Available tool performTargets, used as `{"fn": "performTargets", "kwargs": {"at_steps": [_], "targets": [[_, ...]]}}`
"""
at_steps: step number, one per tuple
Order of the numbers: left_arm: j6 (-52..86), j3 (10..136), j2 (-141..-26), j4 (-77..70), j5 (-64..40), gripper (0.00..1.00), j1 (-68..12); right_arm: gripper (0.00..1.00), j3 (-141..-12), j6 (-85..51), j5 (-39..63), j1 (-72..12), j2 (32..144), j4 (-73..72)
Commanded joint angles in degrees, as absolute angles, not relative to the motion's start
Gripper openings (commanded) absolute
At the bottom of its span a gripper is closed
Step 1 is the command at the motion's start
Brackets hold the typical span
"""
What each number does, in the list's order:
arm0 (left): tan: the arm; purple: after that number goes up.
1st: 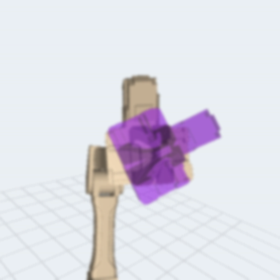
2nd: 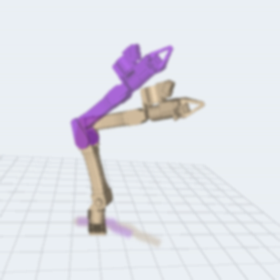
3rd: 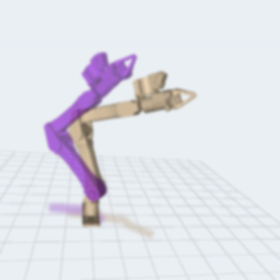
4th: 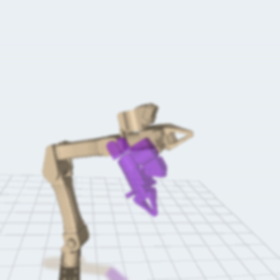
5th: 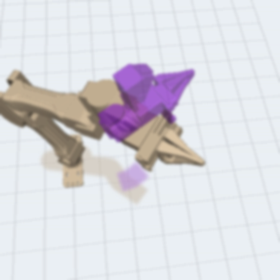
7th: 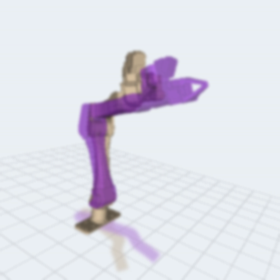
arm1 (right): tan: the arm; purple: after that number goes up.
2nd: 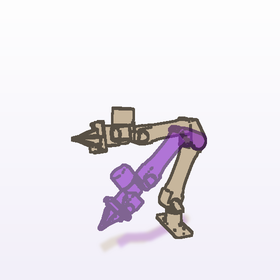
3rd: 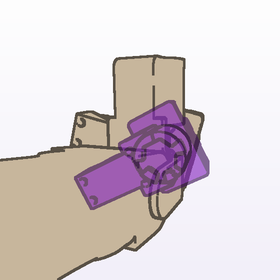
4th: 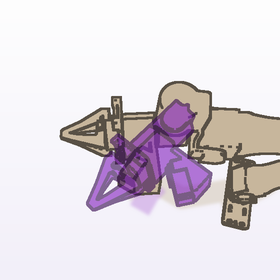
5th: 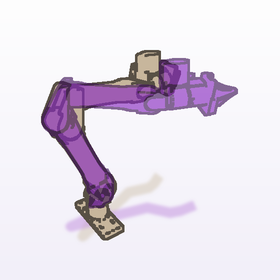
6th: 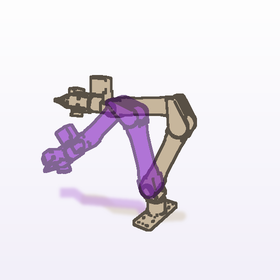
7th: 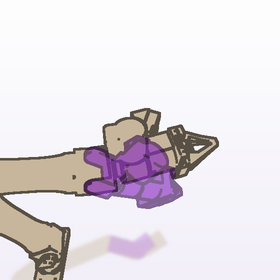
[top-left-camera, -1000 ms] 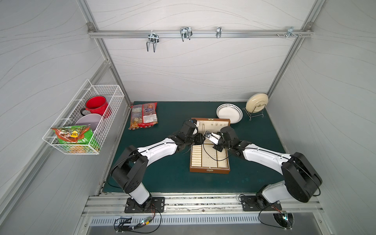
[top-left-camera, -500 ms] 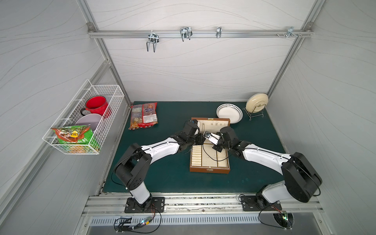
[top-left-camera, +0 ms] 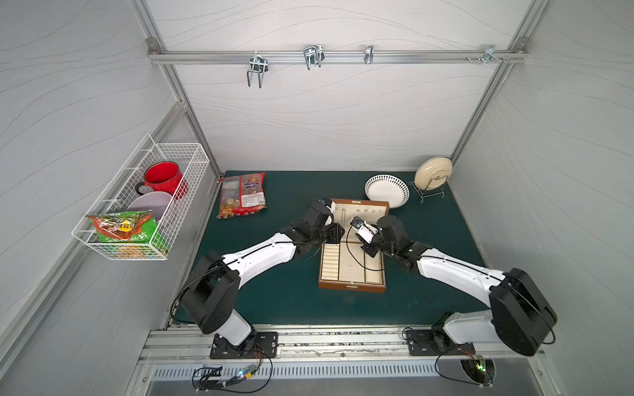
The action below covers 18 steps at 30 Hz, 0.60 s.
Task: Put jewelry chain into jewelry box
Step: Adjust the necklace in the storage slot.
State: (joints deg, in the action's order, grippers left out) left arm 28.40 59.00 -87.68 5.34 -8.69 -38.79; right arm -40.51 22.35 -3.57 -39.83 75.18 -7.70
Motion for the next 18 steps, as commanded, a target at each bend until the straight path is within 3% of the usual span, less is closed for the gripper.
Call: {"fn": "performTargets", "kwargs": {"at_steps": [1,7,10,11,12,15,18], "targets": [[19.0,62.9,-84.5,9.4,-6.7,0.32,-38.7,0.35,-38.8,11.6,-5.9,-39.7,69.7,-9.4],[3.4,64.8,-84.9,13.7,-5.1,0.37,-38.7,0.48,-35.4,1.5,-6.6,-39.8,62.5,-9.4],[-2.2,63.4,-85.4,11.6,-3.9,0.38,-38.8,0.65,-33.9,-1.6,-7.7,-39.8,59.9,-10.5],[-3.8,62.8,-85.5,10.4,-3.9,0.39,-38.8,0.87,-33.6,-2.4,-8.0,-39.8,59.1,-10.8],[-5.2,62.2,-85.5,9.2,-4.3,0.39,-38.8,0.97,-33.2,-3.4,-8.2,-39.8,58.2,-11.1],[-8.3,61.0,-85.3,5.9,-5.1,0.4,-38.9,0.99,-33.2,-7.4,-9.3,-39.6,56.4,-10.8],[-11.2,60.8,-85.8,4.6,-4.5,0.41,-38.9,0.99,-35.6,-22.3,-19.8,-39.2,55.9,-4.4]]}}
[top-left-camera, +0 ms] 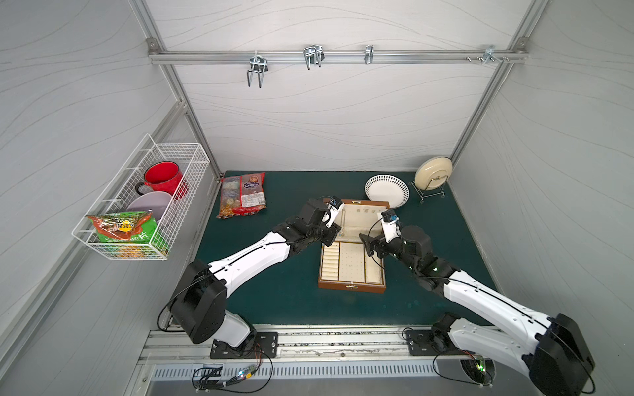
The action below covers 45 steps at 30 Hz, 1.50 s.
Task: Put jewelry chain into jewelry box
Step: Adjust the necklace in the storage slot.
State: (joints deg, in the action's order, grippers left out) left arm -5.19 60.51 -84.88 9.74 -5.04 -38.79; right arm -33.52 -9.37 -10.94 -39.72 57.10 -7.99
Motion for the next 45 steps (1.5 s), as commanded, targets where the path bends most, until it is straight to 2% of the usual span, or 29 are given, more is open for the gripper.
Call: {"fn": "performTargets", "kwargs": {"at_steps": [1,9,14,19,24,26,28,33,40,45], "targets": [[-11.7,60.8,-86.0,4.4,-4.3,0.41,-38.9,0.99,-36.8,-24.3,-20.2,-38.5,56.1,-1.7],[-8.4,62.8,-88.6,5.1,-3.5,0.4,-38.9,0.97,-40.2,-24.0,-13.4,-36.6,61.9,0.1],[-5.6,61.7,-88.3,4.6,-3.5,0.37,-38.9,0.78,-40.5,-25.6,-8.7,-38.5,67.1,-2.4],[-4.1,60.8,-86.6,5.6,-2.4,0.35,-38.9,0.45,-42.6,-26.5,-8.5,-42.2,74.7,-4.5],[-1.2,59.1,-82.5,7.0,-0.5,0.36,-38.9,0.4,-45.7,-28.1,-12.8,-45.4,81.9,-5.8],[0.5,58.3,-80.8,7.7,-0.1,0.37,-38.8,0.31,-47.4,-28.5,-12.8,-45.7,84.3,-5.5],[3.0,57.5,-78.9,8.4,0.1,0.38,-38.8,0.31,-48.7,-28.9,-14.4,-46.2,86.3,-4.9],[10.7,53.6,-74.2,9.4,-0.2,0.4,-38.8,0.38,-51.8,-27.5,-21.4,-48.8,90.4,-2.8],[24.8,46.0,-71.5,10.4,-4.7,0.4,-38.8,0.35,-54.8,-28.2,-29.4,-52.2,93.7,-0.7],[30.5,40.4,-70.3,8.5,-5.4,0.41,-39.3,0.35,-54.0,-29.7,-30.9,-52.4,93.5,-1.1]]}}
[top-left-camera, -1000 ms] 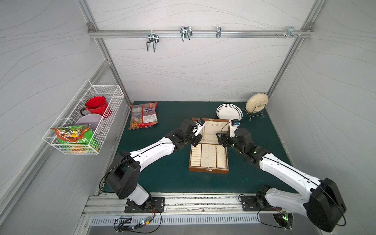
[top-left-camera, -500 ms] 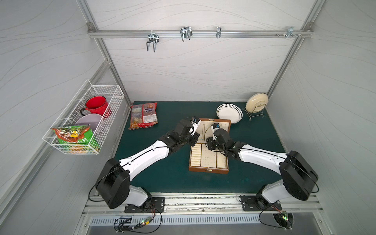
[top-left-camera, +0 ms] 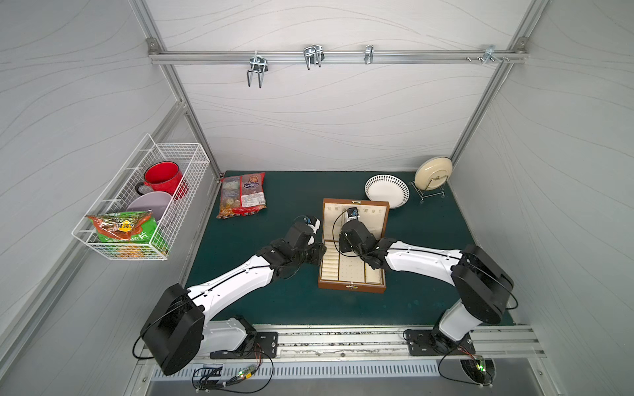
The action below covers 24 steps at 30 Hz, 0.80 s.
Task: Put jewelry chain into jewelry box
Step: Adjust the necklace in the storage slot.
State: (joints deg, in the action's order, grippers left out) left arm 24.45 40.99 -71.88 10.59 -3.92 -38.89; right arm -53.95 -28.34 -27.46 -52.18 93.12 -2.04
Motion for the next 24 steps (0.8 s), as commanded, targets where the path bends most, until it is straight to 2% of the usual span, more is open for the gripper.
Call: {"fn": "performTargets", "kwargs": {"at_steps": [1,12,24], "targets": [[30.8,39.5,-70.2,8.1,-5.4,0.41,-39.6,0.35,-54.2,-29.8,-30.9,-52.4,93.7,-0.8],[32.9,37.7,-74.1,6.3,-4.6,0.42,-42.1,0.34,-54.5,-32.2,-29.7,-51.9,96.1,-0.7],[33.7,37.0,-75.9,4.7,-4.4,0.42,-43.0,0.38,-56.5,-32.5,-29.6,-51.7,98.4,-1.3]]}}
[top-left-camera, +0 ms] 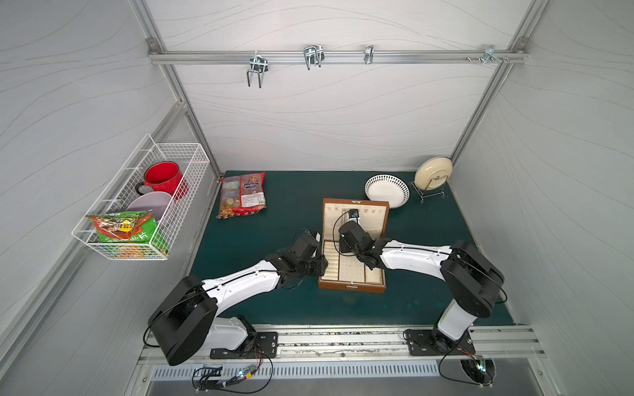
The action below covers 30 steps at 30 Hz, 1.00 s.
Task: Put jewelry chain into jewelry box
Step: Adjust the necklace in the storage slot.
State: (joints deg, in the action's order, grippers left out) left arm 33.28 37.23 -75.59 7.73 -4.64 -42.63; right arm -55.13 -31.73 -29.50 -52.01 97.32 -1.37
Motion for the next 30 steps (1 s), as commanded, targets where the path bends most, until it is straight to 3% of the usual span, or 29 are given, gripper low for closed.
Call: {"fn": "performTargets", "kwargs": {"at_steps": [1,14,17,20,22,30], "targets": [[33.7,36.9,-76.0,4.7,-4.3,0.42,-43.0,0.38,-56.7,-32.6,-29.6,-51.7,98.6,-1.4],[33.8,36.7,-76.8,4.1,-4.4,0.42,-43.3,0.28,-58.4,-33.7,-31.9,-51.7,100.5,-1.8],[33.8,36.7,-76.9,4.2,-4.5,0.42,-43.3,0.16,-58.7,-33.7,-32.0,-51.7,100.8,-2.1],[33.8,36.7,-76.8,4.1,-4.4,0.42,-43.4,0.1,-58.4,-33.2,-31.9,-51.7,100.0,-2.5],[33.8,36.7,-76.8,4.1,-4.3,0.42,-43.4,0.0,-57.8,-32.4,-31.9,-51.7,99.2,-3.2],[33.9,36.7,-76.9,4.2,-4.0,0.41,-43.4,0.0,-55.7,-30.5,-32.0,-50.9,94.4,-2.3]]}}
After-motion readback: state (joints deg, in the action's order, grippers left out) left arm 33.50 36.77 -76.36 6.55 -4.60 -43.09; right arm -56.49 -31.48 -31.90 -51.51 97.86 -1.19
